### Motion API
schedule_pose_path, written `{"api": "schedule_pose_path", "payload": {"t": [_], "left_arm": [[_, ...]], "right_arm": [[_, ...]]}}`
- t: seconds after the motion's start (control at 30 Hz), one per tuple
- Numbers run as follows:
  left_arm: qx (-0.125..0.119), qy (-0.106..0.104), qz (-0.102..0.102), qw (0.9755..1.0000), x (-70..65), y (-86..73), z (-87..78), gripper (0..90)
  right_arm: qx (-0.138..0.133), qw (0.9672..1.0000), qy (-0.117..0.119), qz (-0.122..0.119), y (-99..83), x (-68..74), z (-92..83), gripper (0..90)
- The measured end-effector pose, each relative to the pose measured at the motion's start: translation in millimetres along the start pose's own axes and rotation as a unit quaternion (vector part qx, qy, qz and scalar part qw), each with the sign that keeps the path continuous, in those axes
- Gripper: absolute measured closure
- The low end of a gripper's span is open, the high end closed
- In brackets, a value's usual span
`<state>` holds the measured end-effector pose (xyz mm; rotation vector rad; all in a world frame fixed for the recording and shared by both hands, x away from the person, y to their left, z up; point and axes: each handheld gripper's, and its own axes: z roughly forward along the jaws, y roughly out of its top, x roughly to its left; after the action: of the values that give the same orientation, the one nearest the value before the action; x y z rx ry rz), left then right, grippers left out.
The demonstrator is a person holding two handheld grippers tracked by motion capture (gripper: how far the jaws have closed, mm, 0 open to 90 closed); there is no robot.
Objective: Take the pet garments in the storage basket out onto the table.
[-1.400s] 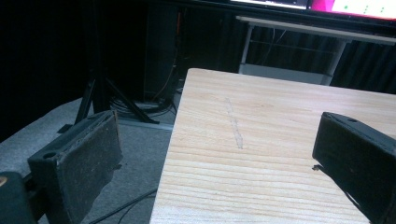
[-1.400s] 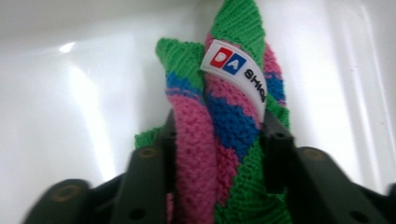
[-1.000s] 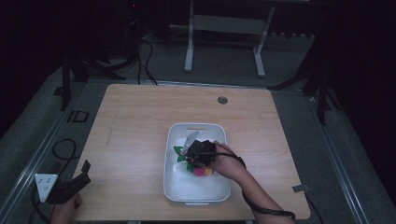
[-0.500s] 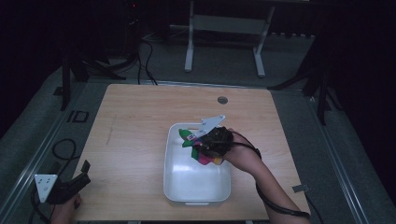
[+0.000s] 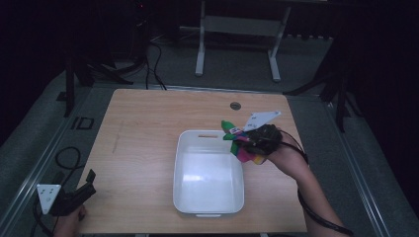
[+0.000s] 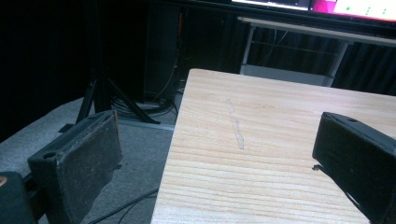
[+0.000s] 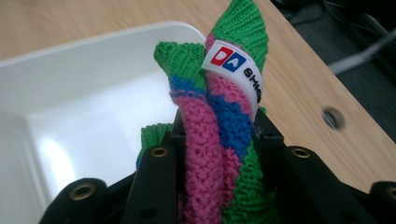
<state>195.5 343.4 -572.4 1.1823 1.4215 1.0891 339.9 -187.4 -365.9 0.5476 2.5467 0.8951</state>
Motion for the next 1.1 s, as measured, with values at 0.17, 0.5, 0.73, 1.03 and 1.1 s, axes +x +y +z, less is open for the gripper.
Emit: {"api": "schedule_pose_path", "payload": {"t": [0.17, 0.5, 0.73, 1.03, 1.1], "left_arm": [[0.000, 0.000, 0.000, 1.0000, -0.2, 0.0, 0.0, 1.8], [0.000, -0.001, 0.001, 1.0000, -0.5, 0.0, 0.2, 1.8], [0.000, 0.000, 0.001, 1.0000, -0.7, 0.0, 0.3, 1.8], [0.001, -0.001, 0.001, 1.0000, -0.6, 0.0, 0.4, 1.8], [0.001, -0.001, 0.002, 1.0000, -0.7, 0.0, 0.4, 1.8]], "right_arm": [[0.009, 0.9992, -0.020, 0.035, -26.9, -21.3, -7.4, 68.5], [0.025, 0.9941, -0.057, 0.089, -74.0, -50.6, -15.8, 68.5], [0.034, 0.9917, -0.060, 0.109, -97.2, -57.6, -2.3, 68.2], [0.044, 0.9892, -0.049, 0.131, -113.8, -62.5, 30.9, 68.2], [0.046, 0.9890, -0.045, 0.133, -115.5, -62.4, 35.3, 68.2]]}}
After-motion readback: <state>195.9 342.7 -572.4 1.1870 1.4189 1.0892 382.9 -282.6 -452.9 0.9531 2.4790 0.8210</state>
